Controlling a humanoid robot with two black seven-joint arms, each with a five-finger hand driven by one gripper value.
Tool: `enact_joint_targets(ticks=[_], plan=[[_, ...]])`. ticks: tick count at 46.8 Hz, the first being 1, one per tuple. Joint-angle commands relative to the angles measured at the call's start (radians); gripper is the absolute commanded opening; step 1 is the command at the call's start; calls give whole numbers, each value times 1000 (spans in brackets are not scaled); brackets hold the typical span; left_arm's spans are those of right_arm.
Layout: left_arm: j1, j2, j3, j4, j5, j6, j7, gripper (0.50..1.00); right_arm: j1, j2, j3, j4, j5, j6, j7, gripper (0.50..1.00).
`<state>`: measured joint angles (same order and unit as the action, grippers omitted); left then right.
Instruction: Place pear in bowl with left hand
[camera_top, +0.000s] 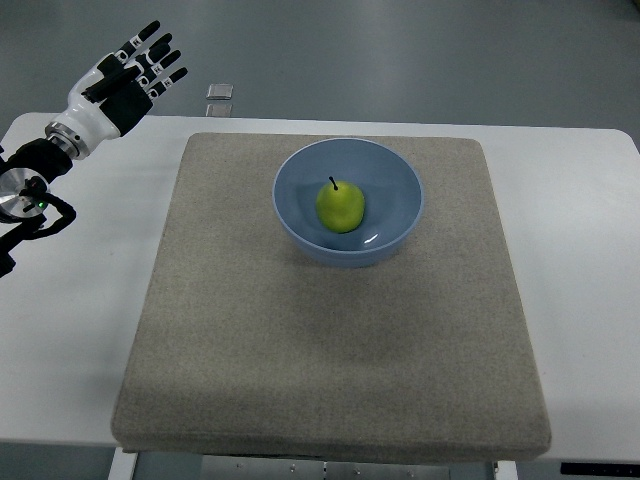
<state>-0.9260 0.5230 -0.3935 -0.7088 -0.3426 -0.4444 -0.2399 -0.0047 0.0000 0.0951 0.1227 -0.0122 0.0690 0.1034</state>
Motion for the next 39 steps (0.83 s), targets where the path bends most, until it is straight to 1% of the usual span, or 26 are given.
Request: enact_joint_targets(ticks=[1, 6, 15, 24, 39], plan=[[1, 0, -1, 9, -35, -13, 40, 996, 0, 0, 0, 0, 0, 0, -1, 926], [4, 5, -14, 12, -52, -46, 80, 996, 0, 0, 0, 0, 0, 0, 1, 926], [9, 9, -48, 17, -53, -56, 122, 996, 0, 0, 0, 0, 0, 0, 1, 926], [13, 5, -48, 20, -53, -74, 128, 996, -1, 0, 0, 0, 0, 8, 1, 926], [21, 2, -47, 18, -46, -76, 131, 996, -1, 0, 0, 3, 2, 8, -1, 926]])
